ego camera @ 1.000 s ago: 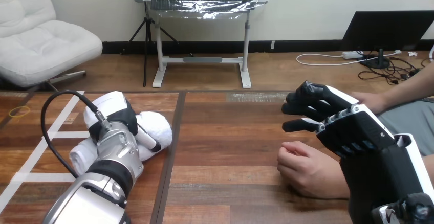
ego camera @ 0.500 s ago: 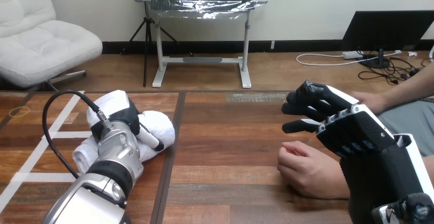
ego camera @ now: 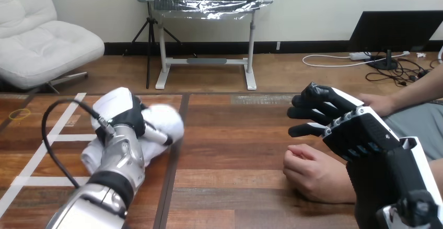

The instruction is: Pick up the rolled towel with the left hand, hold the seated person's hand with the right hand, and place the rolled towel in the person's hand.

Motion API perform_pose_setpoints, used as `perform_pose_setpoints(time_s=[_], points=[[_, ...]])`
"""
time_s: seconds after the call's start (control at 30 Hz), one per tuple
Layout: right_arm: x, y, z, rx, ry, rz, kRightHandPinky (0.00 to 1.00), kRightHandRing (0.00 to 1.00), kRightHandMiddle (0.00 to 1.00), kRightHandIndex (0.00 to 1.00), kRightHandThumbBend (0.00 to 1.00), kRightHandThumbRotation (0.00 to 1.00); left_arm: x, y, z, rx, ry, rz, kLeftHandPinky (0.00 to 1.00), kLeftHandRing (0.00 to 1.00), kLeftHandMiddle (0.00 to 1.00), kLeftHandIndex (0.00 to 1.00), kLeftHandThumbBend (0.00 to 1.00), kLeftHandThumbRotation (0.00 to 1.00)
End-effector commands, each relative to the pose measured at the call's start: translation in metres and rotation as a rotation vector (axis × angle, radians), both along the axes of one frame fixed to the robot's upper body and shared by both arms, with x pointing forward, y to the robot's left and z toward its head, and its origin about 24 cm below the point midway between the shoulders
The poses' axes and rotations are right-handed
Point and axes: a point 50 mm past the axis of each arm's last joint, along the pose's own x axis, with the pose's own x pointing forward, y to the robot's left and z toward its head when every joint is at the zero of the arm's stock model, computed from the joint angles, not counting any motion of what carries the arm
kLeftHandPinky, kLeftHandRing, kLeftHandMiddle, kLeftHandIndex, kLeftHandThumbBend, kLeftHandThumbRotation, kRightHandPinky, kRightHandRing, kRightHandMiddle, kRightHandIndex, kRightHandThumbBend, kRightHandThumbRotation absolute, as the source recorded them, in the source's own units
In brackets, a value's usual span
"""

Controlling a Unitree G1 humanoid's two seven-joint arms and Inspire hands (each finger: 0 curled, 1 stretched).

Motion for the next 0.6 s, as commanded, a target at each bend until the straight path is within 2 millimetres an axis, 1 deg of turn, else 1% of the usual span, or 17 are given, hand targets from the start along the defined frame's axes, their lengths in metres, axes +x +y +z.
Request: perform_pose_setpoints(time_s=[0.0, 0.2, 0.3, 0.4, 0.43, 0.57], points=[[0.004, 0.001, 0.012, -0.009, -0.063, -0.012, 0.66, 0.75, 0.77, 0.78, 1.00, 1.00, 0.016, -0.005, 0.039, -0.081, -0.252, -0.019, 0.11, 0.18, 0.27, 0.41, 0.74, 0.00], [0.006, 0.002, 0.011, -0.017, -0.064, -0.022, 0.68, 0.75, 0.77, 0.78, 0.99, 1.00, 0.010, -0.009, 0.051, -0.238, -0.413, -0.038, 0.11, 0.17, 0.26, 0.40, 0.74, 0.00], [0.007, 0.002, 0.010, -0.029, -0.066, -0.028, 0.68, 0.75, 0.77, 0.78, 0.99, 1.00, 0.004, -0.012, 0.058, -0.307, -0.484, -0.045, 0.13, 0.19, 0.28, 0.41, 0.75, 0.00], [0.008, 0.001, 0.009, -0.044, -0.065, -0.027, 0.68, 0.76, 0.77, 0.79, 0.98, 1.00, -0.005, -0.014, 0.067, -0.382, -0.552, -0.056, 0.16, 0.23, 0.32, 0.42, 0.74, 0.00], [0.009, 0.001, 0.008, -0.047, -0.064, -0.024, 0.69, 0.76, 0.78, 0.79, 0.97, 1.00, -0.008, -0.014, 0.069, -0.407, -0.572, -0.058, 0.20, 0.27, 0.35, 0.42, 0.72, 0.00], [0.010, 0.000, 0.008, -0.068, -0.053, -0.020, 0.70, 0.77, 0.79, 0.80, 0.95, 1.00, -0.021, -0.016, 0.079, -0.490, -0.653, -0.063, 0.25, 0.32, 0.39, 0.43, 0.71, 0.00]])
